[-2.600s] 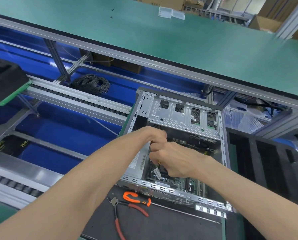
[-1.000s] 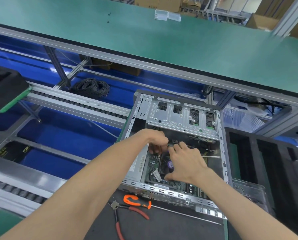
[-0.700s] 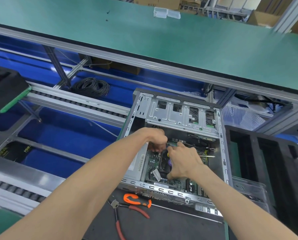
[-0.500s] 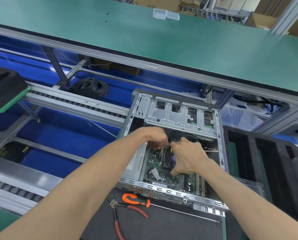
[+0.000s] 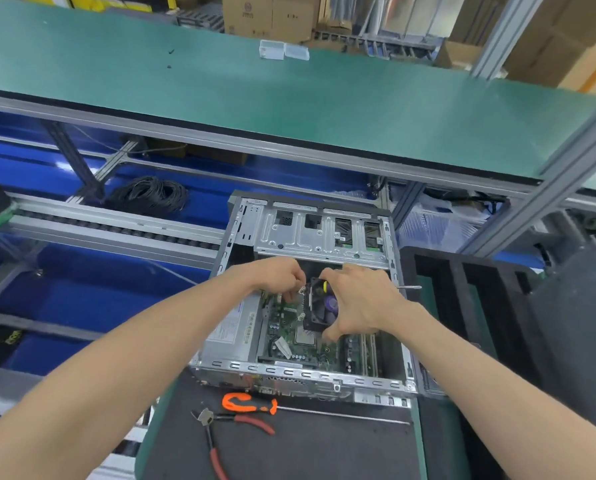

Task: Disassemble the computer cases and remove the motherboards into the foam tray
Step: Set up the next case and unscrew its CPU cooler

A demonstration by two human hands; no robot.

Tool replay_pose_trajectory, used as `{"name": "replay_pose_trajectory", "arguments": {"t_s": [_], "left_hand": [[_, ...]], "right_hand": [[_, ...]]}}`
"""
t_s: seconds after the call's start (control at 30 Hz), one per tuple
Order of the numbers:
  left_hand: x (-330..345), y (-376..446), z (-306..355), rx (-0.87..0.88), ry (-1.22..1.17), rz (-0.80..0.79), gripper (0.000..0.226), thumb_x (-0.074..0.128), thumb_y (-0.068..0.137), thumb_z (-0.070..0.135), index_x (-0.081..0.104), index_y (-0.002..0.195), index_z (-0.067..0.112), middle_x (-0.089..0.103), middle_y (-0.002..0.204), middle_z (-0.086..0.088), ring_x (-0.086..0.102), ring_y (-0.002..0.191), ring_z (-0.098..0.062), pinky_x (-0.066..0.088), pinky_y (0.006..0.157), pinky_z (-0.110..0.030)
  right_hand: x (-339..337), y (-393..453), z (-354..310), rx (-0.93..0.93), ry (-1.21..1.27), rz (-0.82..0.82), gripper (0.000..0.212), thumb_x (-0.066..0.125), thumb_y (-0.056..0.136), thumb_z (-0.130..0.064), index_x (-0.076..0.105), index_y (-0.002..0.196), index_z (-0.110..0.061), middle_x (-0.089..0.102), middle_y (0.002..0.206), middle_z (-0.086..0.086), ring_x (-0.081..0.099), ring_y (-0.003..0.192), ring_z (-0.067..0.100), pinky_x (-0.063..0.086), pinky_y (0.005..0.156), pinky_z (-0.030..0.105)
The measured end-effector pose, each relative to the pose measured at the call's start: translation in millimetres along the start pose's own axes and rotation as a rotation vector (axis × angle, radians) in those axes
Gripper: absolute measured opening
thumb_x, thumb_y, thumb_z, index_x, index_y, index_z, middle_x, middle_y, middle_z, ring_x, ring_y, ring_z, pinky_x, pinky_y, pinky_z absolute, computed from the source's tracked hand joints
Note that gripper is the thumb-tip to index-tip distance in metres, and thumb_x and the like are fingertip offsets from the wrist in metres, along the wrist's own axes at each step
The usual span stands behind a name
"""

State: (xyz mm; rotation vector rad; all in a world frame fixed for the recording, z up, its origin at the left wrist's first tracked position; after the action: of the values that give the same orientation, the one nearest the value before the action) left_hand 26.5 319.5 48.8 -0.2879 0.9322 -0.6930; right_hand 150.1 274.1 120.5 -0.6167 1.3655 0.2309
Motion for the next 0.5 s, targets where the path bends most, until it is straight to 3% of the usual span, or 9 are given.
{"name": "replay_pose_trajectory", "arguments": {"t_s": [0.13,0.2,0.27,0.4,0.5], "left_hand": [[-19.0,-16.2,16.2,0.038,-0.068,0.110,0.026,0.048,0.101,0.014,0.065,0.098,-0.005,0.069,0.079,-0.010,0.062,0.054,0.005,0.042,0.050,-0.017],[-26.5,-24.1,26.2,0.053,-0.182,0.157,0.026,0.049,0.101,0.011,0.064,0.092,-0.008,0.065,0.075,-0.012,0.069,0.062,-0.003,0.049,0.061,-0.023],[-32.0,-31.2,33.3,0.058,-0.346,0.187,0.027,0.052,0.099,0.008,0.067,0.080,-0.001,0.068,0.068,-0.002,0.071,0.065,-0.009,0.056,0.069,-0.026],[-35.7,-46.4,42.9,0.073,-0.659,0.227,0.040,0.058,0.094,0.008,0.062,0.056,0.019,0.060,0.059,0.001,0.061,0.054,-0.013,0.056,0.061,-0.027],[-32.4,-51.6,51.2,0.061,-0.806,0.233,0.026,0.063,0.095,0.024,0.059,0.072,0.014,0.054,0.067,-0.002,0.054,0.052,-0.012,0.049,0.055,-0.027]], "right_hand": [[-17.0,-9.0,10.9,0.052,0.073,0.072,0.095,0.068,0.045,-0.081,0.046,0.119,-0.026,0.055,0.092,-0.002,0.055,0.079,0.026,0.043,0.059,0.035],[-27.1,-15.0,15.8,0.071,0.101,0.134,0.096,0.068,0.044,-0.080,0.046,0.121,-0.027,0.059,0.096,-0.002,0.059,0.084,0.027,0.044,0.061,0.035],[-37.0,-21.9,20.0,0.092,0.131,0.195,0.097,0.068,0.043,-0.080,0.045,0.121,-0.027,0.058,0.092,-0.003,0.057,0.081,0.025,0.040,0.060,0.034],[-50.7,-37.5,28.6,0.150,0.189,0.285,0.103,0.068,0.042,-0.083,0.044,0.125,-0.027,0.048,0.087,-0.006,0.046,0.077,0.021,0.037,0.061,0.034],[-54.3,-50.9,38.6,0.198,0.264,0.316,0.104,0.069,0.043,-0.082,0.042,0.129,-0.031,0.050,0.094,-0.007,0.055,0.085,0.023,0.043,0.066,0.037]]}}
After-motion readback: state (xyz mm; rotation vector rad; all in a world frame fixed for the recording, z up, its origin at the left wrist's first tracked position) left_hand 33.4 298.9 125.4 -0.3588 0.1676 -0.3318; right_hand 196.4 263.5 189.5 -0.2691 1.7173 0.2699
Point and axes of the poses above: each hand's wrist, its own y-axis towards the middle knuckle, its own x-axis out of the palm, z = x × y, the point moved 8 cm from there along y, towards the middle knuckle
